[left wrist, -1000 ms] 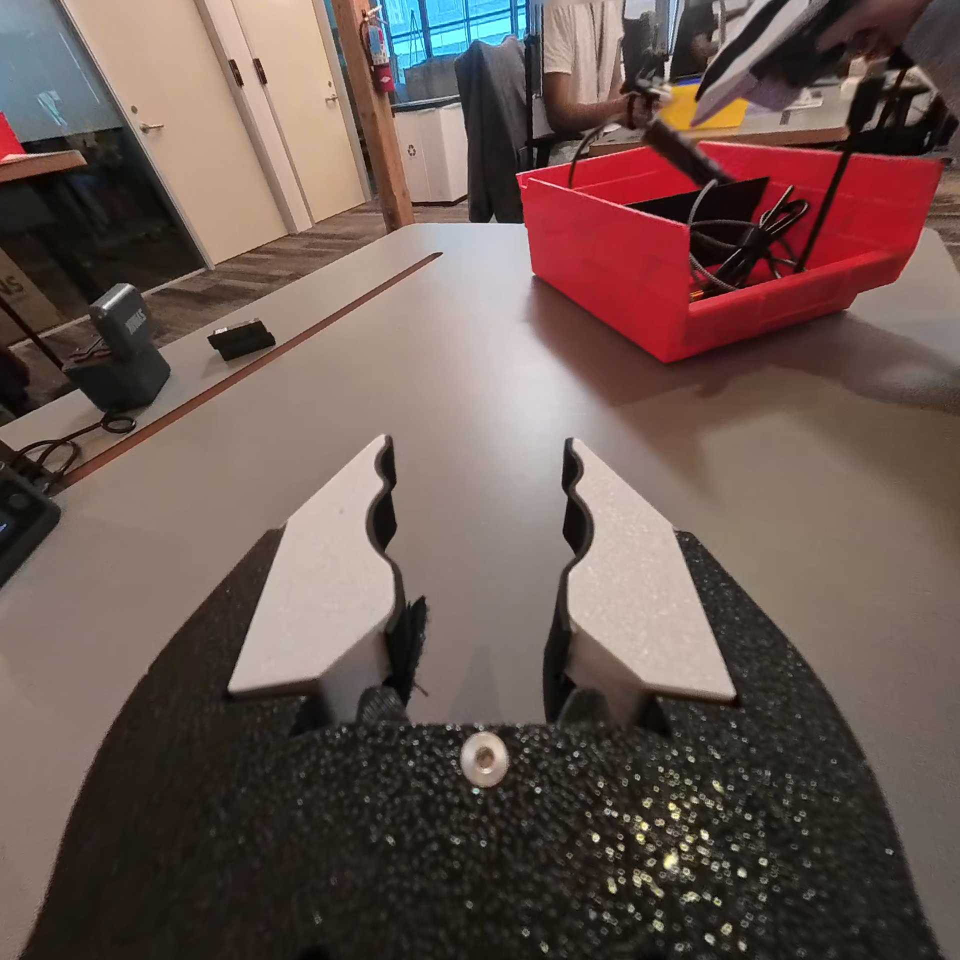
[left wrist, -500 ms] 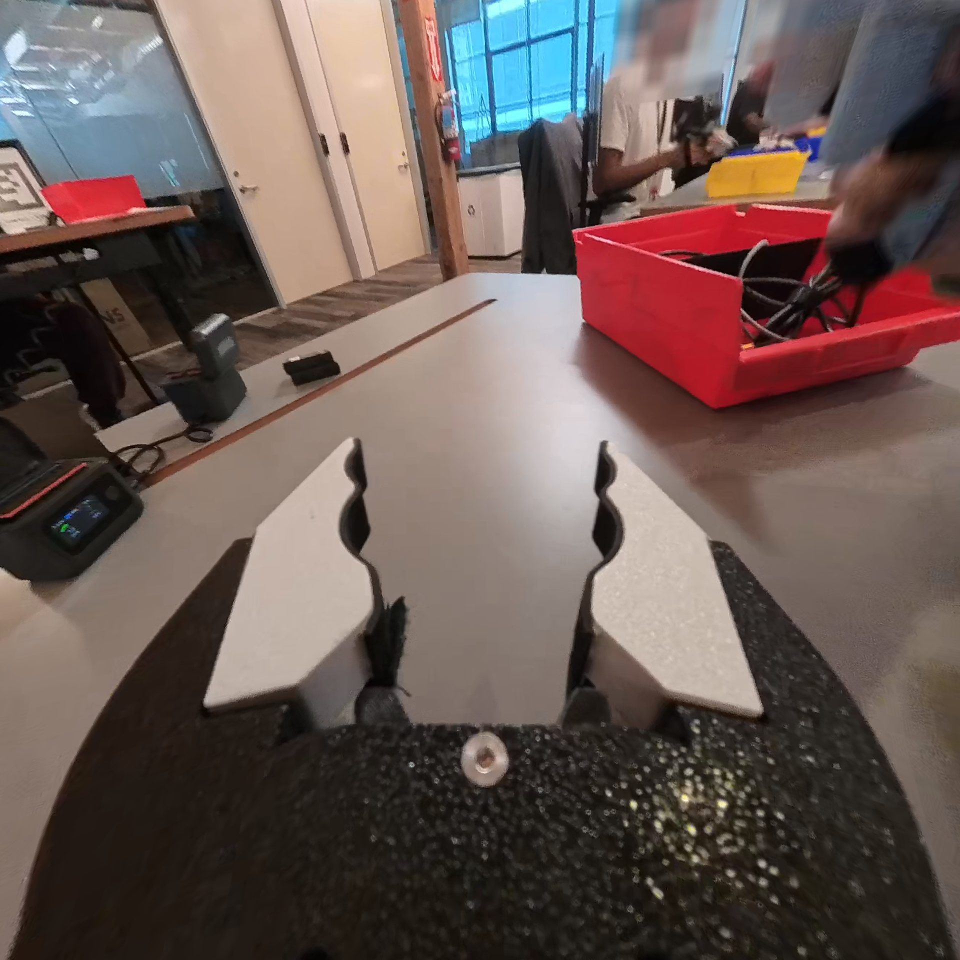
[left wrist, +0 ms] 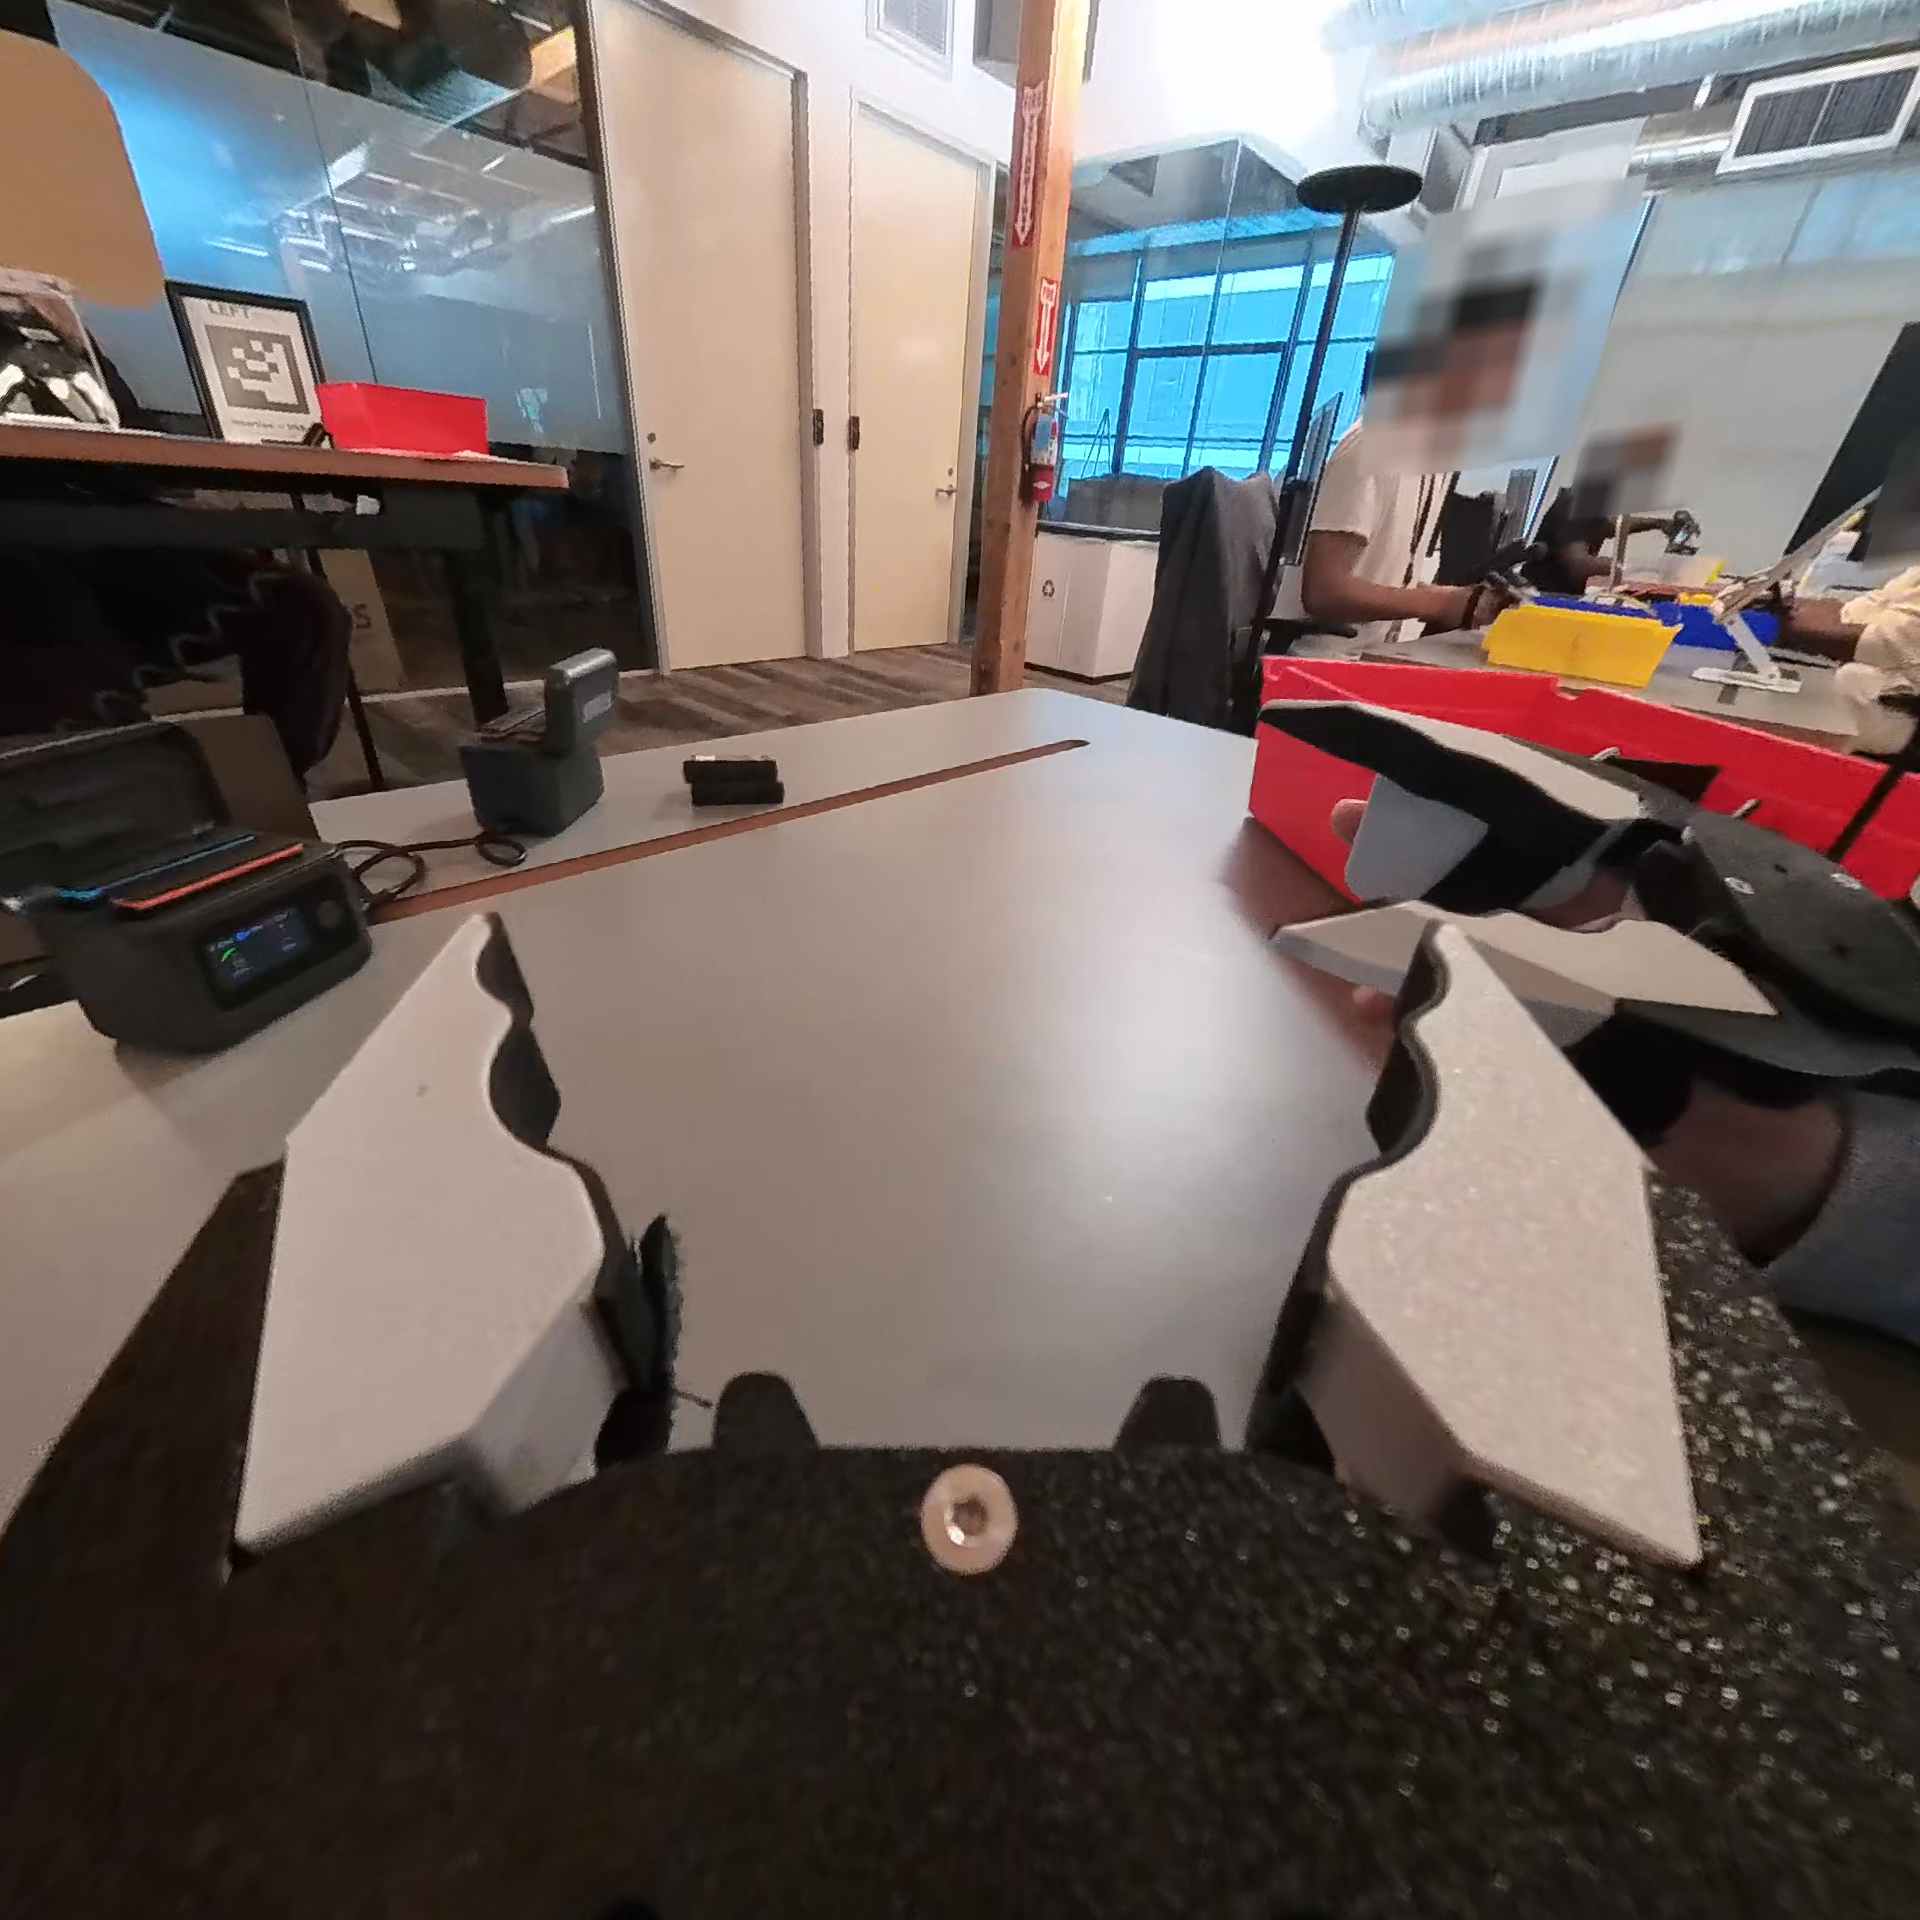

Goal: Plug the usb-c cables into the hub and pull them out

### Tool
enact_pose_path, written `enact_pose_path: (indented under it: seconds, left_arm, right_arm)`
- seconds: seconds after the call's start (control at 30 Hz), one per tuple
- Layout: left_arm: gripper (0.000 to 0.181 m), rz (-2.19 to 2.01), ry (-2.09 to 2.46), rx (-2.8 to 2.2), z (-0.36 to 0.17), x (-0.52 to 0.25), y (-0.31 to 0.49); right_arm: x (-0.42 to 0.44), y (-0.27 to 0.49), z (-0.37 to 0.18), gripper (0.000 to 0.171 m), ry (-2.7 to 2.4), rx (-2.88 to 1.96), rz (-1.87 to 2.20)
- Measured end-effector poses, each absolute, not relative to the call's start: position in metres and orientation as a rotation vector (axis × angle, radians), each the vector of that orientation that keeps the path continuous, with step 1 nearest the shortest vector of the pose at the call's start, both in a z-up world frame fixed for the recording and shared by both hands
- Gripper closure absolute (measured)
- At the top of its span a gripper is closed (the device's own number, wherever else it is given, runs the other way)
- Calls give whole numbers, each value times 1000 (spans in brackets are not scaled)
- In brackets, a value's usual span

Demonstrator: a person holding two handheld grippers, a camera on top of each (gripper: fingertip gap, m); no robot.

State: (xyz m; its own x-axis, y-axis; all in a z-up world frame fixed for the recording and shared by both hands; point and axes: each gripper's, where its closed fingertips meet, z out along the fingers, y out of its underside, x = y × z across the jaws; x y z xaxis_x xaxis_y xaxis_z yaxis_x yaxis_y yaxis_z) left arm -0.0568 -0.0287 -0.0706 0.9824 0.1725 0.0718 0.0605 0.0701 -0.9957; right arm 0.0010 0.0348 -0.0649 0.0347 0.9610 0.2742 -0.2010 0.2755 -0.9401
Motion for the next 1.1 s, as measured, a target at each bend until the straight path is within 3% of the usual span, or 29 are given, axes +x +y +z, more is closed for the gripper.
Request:
enact_pose_path:
  seconds: [0.3,0.4,0.57,0.63,0.7,0.8,0.9,0.97,1.1]
  left_arm:
    - [54,60,-150,-1505,-74,-54,-30]
    - [79,31,-120,-1512,-74,-48,-30]
    - [106,1,-49,-1549,-79,-36,-27]
    - [126,-25,18,-1564,-81,-25,-26]
    - [154,-67,94,-1583,-84,-11,-26]
    - [178,-88,153,-1628,-90,1,-24]
    - [181,-73,194,-1672,-98,8,-22]
    - [181,-40,222,-1701,-103,10,-20]
    - [181,34,297,-1755,-114,13,-18]
  right_arm:
    - [3,38,-60,81,-1158,-824,1074]
    - [3,37,-61,83,-1167,-819,1068]
    - [4,41,-62,88,-1174,-815,1008]
    - [7,43,-62,109,-1177,-809,965]
    - [10,44,-63,148,-1195,-786,906]
    - [12,43,-62,155,-1209,-751,846]
    - [12,45,-64,157,-1218,-758,812]
    - [12,47,-68,171,-1230,-779,809]
    - [13,44,-73,171,-1266,-876,970]
